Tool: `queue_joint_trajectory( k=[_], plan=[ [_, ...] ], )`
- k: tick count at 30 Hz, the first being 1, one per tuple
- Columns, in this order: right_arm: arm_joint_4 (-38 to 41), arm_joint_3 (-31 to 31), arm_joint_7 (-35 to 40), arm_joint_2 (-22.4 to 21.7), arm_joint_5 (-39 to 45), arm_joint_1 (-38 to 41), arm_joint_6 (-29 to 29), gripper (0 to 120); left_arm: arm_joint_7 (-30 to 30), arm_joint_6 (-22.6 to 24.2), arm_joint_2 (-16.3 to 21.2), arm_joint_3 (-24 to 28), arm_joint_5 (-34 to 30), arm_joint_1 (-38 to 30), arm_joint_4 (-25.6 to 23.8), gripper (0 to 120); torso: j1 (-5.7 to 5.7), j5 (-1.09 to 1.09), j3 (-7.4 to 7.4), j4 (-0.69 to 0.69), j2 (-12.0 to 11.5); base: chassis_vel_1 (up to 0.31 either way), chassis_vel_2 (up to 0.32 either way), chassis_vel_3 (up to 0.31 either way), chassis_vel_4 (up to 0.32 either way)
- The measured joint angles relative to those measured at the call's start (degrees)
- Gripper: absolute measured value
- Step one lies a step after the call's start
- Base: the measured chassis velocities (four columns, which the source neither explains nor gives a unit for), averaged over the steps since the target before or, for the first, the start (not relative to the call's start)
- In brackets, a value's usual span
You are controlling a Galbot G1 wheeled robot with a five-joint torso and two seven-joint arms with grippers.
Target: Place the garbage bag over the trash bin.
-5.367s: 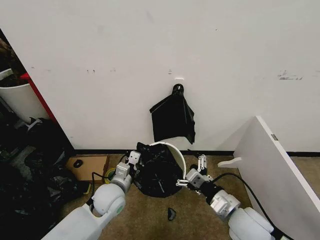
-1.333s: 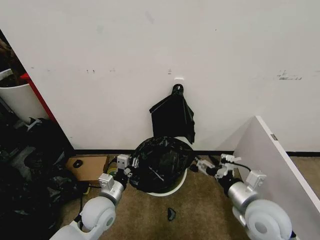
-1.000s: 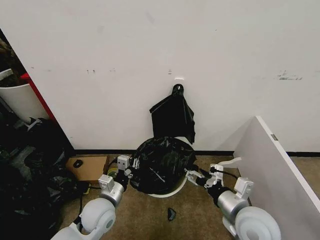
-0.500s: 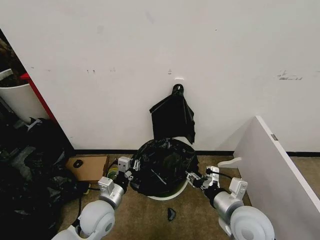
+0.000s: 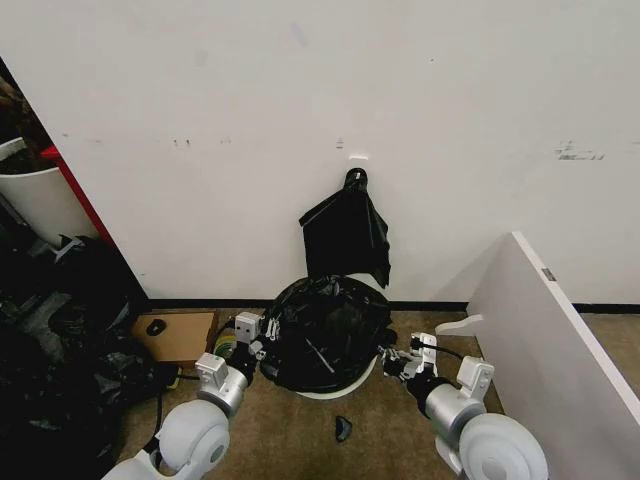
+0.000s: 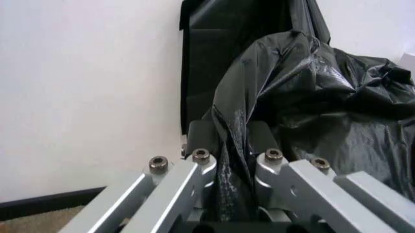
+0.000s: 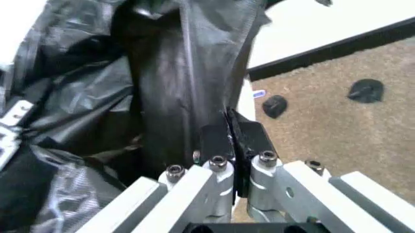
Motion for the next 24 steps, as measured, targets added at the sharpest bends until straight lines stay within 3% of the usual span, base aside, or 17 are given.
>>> queue_joint_trajectory(
  k=[14,24],
  plan=[
    [-1.38,3.30,1.28,0.09,-1.93,-3.72,-0.80,0,-1.72,-0.70,-0.15,-0.43,-4.06,-0.86,0.44,5,0.00,0.00,0.00,0.00,0.00,0.000,0.000,0.000,0.000],
    [-3.08,-0.09,-1.97,1.02,-4.74,-7.04,-1.17,0,-2.64,-0.66,-0.64,-0.36,-7.68,-1.29,-0.23,5,0.00,0.00,0.00,0.00,0.00,0.000,0.000,0.000,0.000]
  ],
)
